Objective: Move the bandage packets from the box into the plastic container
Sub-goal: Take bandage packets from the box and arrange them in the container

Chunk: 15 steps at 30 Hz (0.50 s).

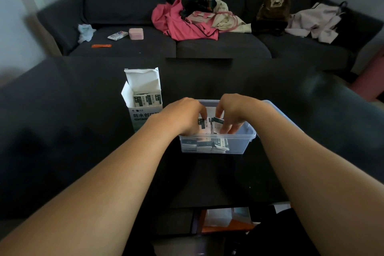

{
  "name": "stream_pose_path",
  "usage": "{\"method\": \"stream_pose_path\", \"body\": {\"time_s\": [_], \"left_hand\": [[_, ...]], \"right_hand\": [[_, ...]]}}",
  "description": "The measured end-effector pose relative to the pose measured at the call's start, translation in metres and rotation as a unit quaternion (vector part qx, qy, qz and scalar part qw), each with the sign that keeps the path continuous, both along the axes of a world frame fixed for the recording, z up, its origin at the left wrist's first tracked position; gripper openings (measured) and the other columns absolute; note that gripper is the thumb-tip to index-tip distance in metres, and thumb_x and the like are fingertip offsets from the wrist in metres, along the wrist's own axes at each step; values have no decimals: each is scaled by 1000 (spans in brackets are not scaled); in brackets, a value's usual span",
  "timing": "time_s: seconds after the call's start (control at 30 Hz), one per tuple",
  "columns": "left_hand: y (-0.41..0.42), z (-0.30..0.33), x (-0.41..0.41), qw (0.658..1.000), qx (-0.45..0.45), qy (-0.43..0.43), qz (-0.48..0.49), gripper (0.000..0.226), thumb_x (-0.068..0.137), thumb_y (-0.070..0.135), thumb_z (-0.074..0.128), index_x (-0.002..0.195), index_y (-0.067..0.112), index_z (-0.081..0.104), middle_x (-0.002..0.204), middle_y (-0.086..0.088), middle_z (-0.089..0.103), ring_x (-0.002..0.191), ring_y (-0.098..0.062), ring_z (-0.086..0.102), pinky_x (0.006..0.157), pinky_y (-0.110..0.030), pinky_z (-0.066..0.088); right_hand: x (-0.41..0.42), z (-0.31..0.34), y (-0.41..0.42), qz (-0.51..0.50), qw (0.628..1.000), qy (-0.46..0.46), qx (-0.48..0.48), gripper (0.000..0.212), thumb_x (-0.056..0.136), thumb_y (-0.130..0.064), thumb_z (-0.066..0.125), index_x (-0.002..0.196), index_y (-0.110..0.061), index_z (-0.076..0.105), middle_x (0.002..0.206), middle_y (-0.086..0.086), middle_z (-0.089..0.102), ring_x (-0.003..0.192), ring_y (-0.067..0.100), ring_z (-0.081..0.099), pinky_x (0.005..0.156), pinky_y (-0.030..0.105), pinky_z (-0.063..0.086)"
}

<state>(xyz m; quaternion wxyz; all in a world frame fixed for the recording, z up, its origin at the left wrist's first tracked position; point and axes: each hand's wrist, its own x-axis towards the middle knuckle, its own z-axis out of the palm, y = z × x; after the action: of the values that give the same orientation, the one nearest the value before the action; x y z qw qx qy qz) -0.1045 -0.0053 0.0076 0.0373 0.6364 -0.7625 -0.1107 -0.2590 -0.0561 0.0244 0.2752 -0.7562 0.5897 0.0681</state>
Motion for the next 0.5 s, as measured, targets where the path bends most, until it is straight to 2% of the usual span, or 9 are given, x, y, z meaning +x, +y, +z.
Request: {"method": "stream_pose_path", "body": {"time_s": [0.07,0.17,0.33,0.5], "left_hand": [[0,0,0,1000,-1,3,0,51,86,15,75,131,36,63,140,-1,54,122,-22,56,96,-38,53],[0,0,-1,1000,2,7,1,52,85,14,75,131,37,64,141,-1,54,122,-23,56,97,-39,54],[2,2,-1,1000,12,14,0,49,85,26,79,130,35,64,141,0,56,121,-22,57,97,-39,53],[2,2,-1,1000,20,18,0,47,85,24,77,129,36,64,139,1,57,117,-21,59,95,-37,54]], "right_hand": [[0,1,0,0,1000,-4,6,52,83,-2,77,132,-10,62,93,6,68,68,16,72,56,23,56],[0,2,1,-4,1000,-10,20,52,83,-5,78,132,-9,62,96,7,69,68,16,72,56,23,57],[2,4,1,-17,998,-19,53,45,84,-16,79,126,-5,65,104,12,74,80,18,76,64,24,60],[3,6,3,-26,996,-33,74,48,83,-17,80,126,-3,63,102,13,76,85,21,77,74,28,62]]}}
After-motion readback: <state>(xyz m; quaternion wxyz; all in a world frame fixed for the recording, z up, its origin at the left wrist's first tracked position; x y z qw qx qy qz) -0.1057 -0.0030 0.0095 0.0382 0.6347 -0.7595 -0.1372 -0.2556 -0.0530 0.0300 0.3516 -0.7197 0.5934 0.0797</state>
